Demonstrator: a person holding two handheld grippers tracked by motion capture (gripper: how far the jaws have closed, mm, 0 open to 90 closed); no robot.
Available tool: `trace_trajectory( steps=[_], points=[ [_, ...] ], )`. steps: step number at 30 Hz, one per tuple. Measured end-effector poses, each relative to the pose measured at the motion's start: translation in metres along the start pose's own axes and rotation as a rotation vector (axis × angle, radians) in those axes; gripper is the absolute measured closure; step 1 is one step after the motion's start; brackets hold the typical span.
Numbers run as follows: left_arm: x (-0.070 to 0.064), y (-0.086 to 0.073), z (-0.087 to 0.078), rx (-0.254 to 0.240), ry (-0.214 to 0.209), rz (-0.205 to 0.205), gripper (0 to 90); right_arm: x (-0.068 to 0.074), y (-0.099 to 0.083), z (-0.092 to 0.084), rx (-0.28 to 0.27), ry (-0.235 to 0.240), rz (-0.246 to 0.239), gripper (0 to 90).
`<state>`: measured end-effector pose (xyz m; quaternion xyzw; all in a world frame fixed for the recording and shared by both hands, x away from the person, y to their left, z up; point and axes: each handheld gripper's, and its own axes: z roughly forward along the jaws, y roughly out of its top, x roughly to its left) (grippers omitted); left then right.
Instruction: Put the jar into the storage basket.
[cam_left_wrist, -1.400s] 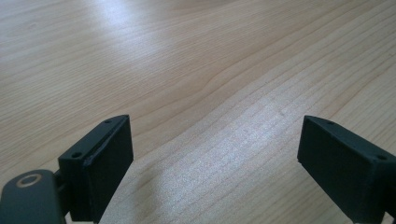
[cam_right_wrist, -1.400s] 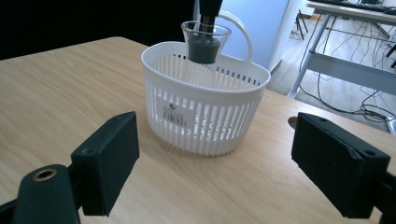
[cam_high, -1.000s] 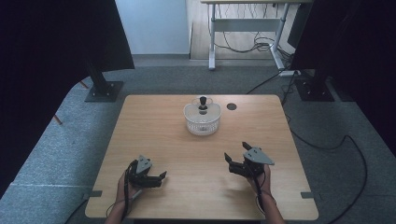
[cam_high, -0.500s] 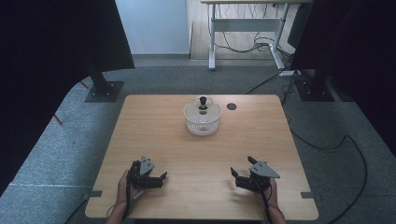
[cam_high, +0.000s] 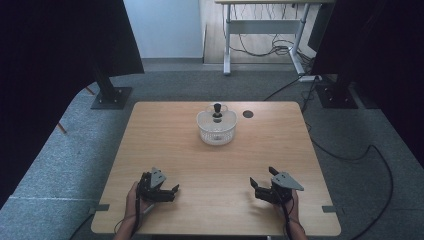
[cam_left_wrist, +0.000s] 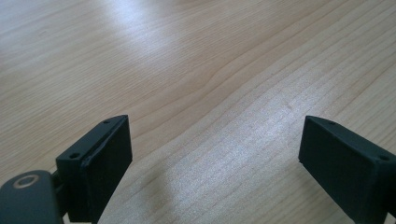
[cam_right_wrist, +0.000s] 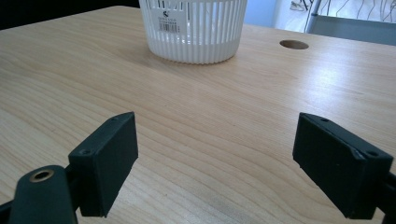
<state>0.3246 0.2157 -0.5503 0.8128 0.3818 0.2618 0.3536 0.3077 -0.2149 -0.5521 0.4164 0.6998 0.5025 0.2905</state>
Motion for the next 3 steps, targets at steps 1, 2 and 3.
trace_trajectory(
  steps=[1, 2, 3],
  points=[
    [0.0005, 0.0001, 0.0001, 0.001, 0.000, -0.001, 9.2, -0.0002, -0.0001, -0.0003, -0.001, -0.001, 0.005, 13.6],
    [0.0011, 0.0001, 0.0003, 0.001, 0.001, -0.005, 9.2, -0.0006, -0.0002, -0.0005, -0.002, -0.002, 0.007, 13.5],
    [0.0017, 0.0001, 0.0003, 0.001, 0.002, -0.008, 9.2, -0.0011, -0.0002, -0.0007, -0.003, -0.001, 0.014, 13.5]
  ],
)
